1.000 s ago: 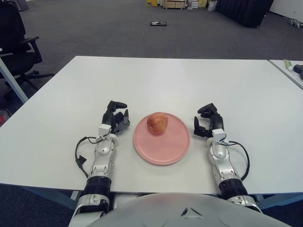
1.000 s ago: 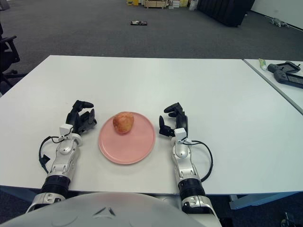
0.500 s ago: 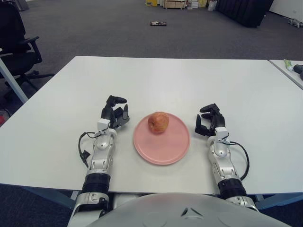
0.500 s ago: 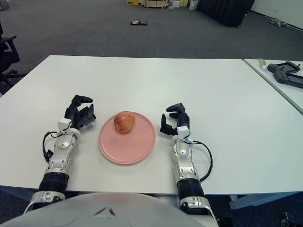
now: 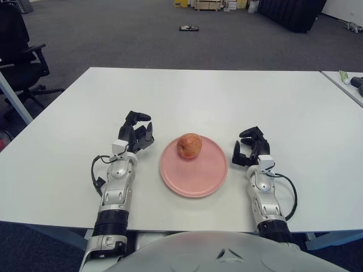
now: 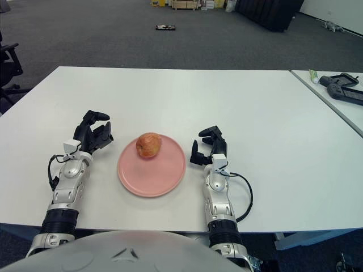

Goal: Put the apple into the plate.

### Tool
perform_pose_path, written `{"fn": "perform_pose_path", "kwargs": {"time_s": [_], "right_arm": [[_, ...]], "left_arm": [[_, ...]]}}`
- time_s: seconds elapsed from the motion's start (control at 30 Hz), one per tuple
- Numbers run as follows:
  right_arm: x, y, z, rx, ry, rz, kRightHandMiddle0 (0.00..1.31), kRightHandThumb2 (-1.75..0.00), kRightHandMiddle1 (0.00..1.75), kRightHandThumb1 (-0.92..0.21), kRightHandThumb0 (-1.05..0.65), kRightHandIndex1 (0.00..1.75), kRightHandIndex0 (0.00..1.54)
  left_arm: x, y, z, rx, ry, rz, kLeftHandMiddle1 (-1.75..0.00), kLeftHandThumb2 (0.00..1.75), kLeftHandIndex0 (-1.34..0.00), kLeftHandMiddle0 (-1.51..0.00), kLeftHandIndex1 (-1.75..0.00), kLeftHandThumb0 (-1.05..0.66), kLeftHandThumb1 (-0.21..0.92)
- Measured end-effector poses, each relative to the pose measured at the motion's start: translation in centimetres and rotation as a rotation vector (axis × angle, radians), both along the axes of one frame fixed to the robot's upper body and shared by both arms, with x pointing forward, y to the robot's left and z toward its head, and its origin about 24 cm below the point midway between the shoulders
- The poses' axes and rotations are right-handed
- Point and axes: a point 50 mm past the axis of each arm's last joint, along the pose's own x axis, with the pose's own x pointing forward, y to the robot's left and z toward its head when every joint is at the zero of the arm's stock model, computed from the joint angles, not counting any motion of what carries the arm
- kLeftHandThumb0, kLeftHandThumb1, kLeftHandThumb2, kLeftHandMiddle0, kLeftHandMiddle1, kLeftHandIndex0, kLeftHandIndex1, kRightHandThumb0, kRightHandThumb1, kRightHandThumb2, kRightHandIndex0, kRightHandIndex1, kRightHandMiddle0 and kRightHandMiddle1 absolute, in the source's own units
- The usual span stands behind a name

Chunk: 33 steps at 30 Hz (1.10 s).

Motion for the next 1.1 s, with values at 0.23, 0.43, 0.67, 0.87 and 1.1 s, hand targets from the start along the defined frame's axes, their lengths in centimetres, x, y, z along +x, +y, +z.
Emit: {"fn": "perform_pose_path", "kwargs": {"time_s": [0.23, 0.43, 0.67, 0.87, 1.1], "right_arm": [[-0.8, 0.0, 0.1, 0.007, -0.002, -0.004, 0.69, -1.74, 1.67, 0.07, -0.01, 1.75, 0.92], [-1.6, 0.0, 0.1, 0.002, -0.016, 0.009, 0.7, -1.75, 1.67, 0.07, -0.01, 1.75, 0.92], [-2.2, -0.2, 0.1, -0.01, -0.044, 0.023, 0.71, -1.75, 1.66, 0.08, -0.01, 1.75, 0.92], [-2.5, -0.3, 0.1, -0.019, -0.073, 0.021, 0.73, -1.75, 1.64, 0.09, -0.01, 1.75, 0.93], [-2.8, -0.4, 0.1, -0.033, -0.095, 0.008, 0.73, -1.75, 1.63, 0.09, -0.01, 1.75, 0.93]], "left_arm": [[-0.9, 0.3, -0.2, 0.014, 0.029, 0.005, -1.75, 0.89, -0.36, -0.87, -1.75, -0.39, 0.66], [-1.5, 0.3, -0.2, 0.027, 0.033, 0.007, -1.75, 0.9, -0.36, -0.88, -1.75, -0.39, 0.65], [-2.0, 0.4, -0.5, 0.024, 0.043, 0.015, -1.75, 0.9, -0.36, -0.88, -1.75, -0.39, 0.65], [-2.4, 0.4, -0.9, 0.024, 0.057, 0.014, -1.75, 0.9, -0.36, -0.87, -1.75, -0.39, 0.65], [-2.8, 0.2, -1.3, 0.024, 0.06, -0.006, -1.75, 0.91, -0.36, -0.87, -1.75, -0.39, 0.65]]}}
